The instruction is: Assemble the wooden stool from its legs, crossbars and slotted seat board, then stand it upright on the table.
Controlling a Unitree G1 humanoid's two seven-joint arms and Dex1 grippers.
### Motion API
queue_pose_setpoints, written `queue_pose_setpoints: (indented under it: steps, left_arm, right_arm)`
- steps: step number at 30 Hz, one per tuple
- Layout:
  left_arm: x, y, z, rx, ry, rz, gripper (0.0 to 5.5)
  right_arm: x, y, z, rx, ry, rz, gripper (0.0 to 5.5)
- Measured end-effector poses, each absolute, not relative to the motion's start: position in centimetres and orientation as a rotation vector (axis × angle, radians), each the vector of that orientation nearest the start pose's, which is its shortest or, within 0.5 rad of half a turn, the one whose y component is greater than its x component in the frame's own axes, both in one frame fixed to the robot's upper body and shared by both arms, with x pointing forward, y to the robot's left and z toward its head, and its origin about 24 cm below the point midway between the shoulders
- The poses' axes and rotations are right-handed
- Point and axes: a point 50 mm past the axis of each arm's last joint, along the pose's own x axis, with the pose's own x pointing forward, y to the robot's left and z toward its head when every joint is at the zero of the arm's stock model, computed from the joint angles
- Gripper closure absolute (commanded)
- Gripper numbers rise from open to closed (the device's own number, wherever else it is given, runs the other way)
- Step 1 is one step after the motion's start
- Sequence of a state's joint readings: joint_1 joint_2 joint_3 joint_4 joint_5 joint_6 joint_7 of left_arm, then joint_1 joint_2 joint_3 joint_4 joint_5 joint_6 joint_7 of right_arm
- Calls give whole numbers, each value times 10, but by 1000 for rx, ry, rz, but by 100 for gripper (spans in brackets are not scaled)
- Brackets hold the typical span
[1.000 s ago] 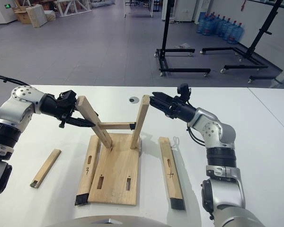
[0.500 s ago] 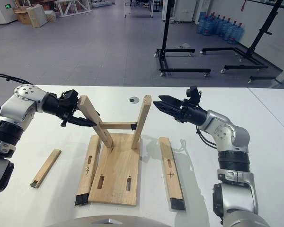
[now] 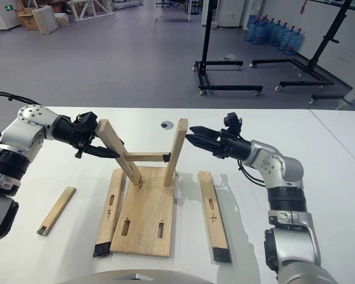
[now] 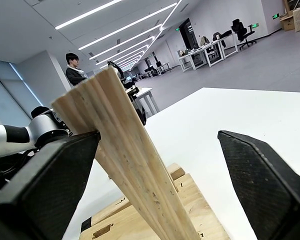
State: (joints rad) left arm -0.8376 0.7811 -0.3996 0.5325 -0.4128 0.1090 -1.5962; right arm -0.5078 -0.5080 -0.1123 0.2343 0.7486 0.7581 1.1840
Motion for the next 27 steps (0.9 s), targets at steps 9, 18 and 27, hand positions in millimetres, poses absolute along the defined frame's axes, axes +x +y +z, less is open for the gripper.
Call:
queue_pose_setpoints:
  steps: [9,18,27]
  left_arm:
    - [325,199,168,457,336,-1599,349]
    - [326,198,169,463,347,-1602,349]
    - [327,198,168,461,350,-1600,349]
  right_arm:
    - [309,-187,137,471,233,1311,116]
    - [312,-185,136,430,234,1333,116]
    - [313,-186,137,396,226,1327,116]
